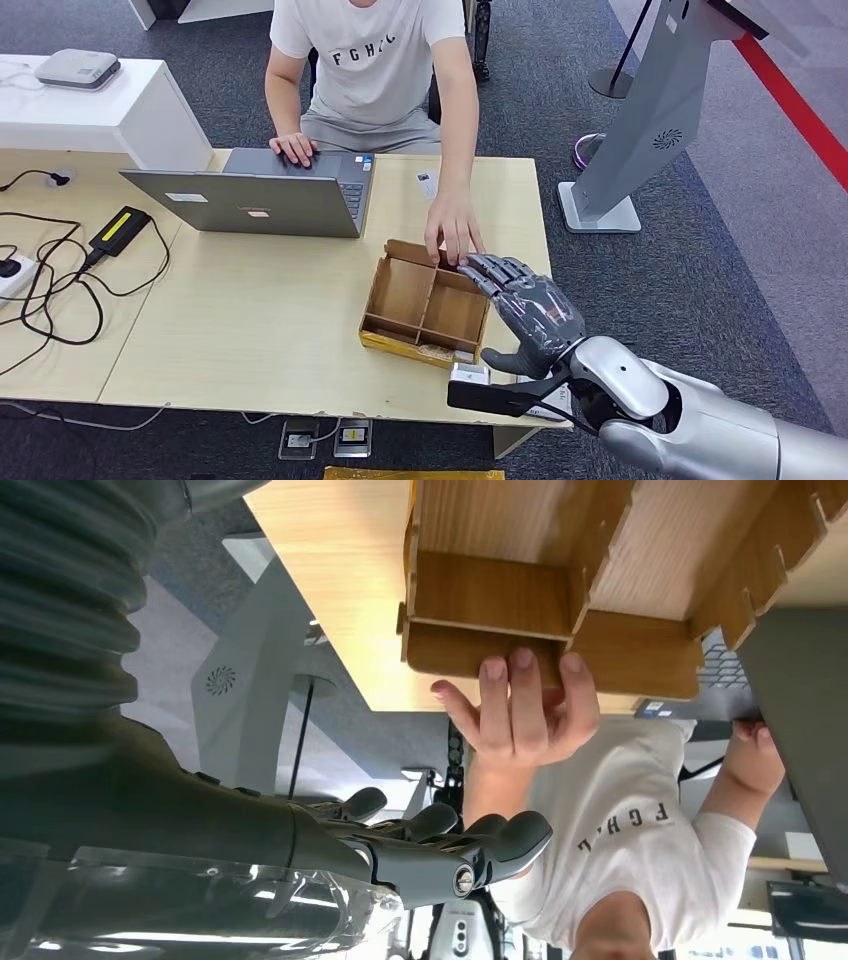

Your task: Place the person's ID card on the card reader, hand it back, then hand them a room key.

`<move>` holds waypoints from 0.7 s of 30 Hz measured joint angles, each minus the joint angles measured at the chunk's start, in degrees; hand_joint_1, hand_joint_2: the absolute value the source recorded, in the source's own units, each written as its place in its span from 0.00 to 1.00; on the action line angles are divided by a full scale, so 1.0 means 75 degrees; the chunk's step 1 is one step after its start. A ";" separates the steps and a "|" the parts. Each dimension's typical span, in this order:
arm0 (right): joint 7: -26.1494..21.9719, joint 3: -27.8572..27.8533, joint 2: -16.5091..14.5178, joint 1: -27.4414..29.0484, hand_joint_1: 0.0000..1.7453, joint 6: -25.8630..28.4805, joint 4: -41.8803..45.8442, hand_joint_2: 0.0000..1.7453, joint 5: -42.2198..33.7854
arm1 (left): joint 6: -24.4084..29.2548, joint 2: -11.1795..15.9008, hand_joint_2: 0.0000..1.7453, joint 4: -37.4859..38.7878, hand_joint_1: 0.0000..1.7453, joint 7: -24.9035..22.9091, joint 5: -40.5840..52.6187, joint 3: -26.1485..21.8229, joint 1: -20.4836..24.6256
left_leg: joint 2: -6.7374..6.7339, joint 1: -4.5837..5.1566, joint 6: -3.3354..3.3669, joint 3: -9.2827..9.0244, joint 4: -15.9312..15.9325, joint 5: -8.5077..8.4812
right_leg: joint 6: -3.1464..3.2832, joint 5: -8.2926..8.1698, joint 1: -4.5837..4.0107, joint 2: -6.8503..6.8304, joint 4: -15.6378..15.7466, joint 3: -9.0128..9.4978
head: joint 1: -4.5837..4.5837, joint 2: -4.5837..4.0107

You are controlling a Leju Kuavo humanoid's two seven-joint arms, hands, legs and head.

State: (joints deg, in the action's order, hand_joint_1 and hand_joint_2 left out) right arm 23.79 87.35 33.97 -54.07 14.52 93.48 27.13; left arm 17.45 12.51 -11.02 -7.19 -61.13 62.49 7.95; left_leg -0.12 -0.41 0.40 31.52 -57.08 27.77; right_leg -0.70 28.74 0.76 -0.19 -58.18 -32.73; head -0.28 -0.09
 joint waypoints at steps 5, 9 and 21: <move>-0.0018 -0.0001 0.0006 0.0136 0.00 -0.0077 -0.0003 1.00 -0.0004 | 0.0004 -0.0009 0.00 0.0000 0.00 0.0000 0.0000 0.0000 0.0001 | 0.0000 0.0000 0.0000 0.0001 0.0000 0.0000 | 0.0000 0.0000 0.0000 0.0000 0.0000 0.0000 | 0.0001 0.0000; -0.0021 0.0000 0.0006 0.0177 0.00 -0.0084 -0.0003 1.00 -0.0004 | 0.0008 -0.0016 0.00 0.0000 0.00 0.0000 0.0004 0.0000 0.0001 | 0.0000 0.0000 0.0000 0.0001 0.0000 0.0000 | 0.0000 0.0000 0.0000 0.0000 0.0000 -0.0001 | 0.0000 0.0000; -0.0021 0.0003 -0.0016 0.0476 0.00 -0.0219 -0.0014 1.00 0.0120 | 0.0009 -0.0070 0.00 0.0000 0.00 -0.0003 0.0001 0.0000 0.0001 | 0.0001 -0.0001 0.0000 0.0004 0.0001 0.0000 | 0.0000 0.0001 0.0000 -0.0003 0.0000 0.0001 | 0.0001 0.0000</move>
State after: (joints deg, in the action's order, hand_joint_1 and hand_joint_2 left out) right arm 23.63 87.37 33.85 -50.51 12.88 93.38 28.03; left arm 17.52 11.98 -11.02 -7.21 -61.13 62.49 7.95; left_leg -0.11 -0.42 0.40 31.55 -57.07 27.77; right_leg -0.70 28.74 0.76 -0.21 -58.18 -32.72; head -0.27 -0.09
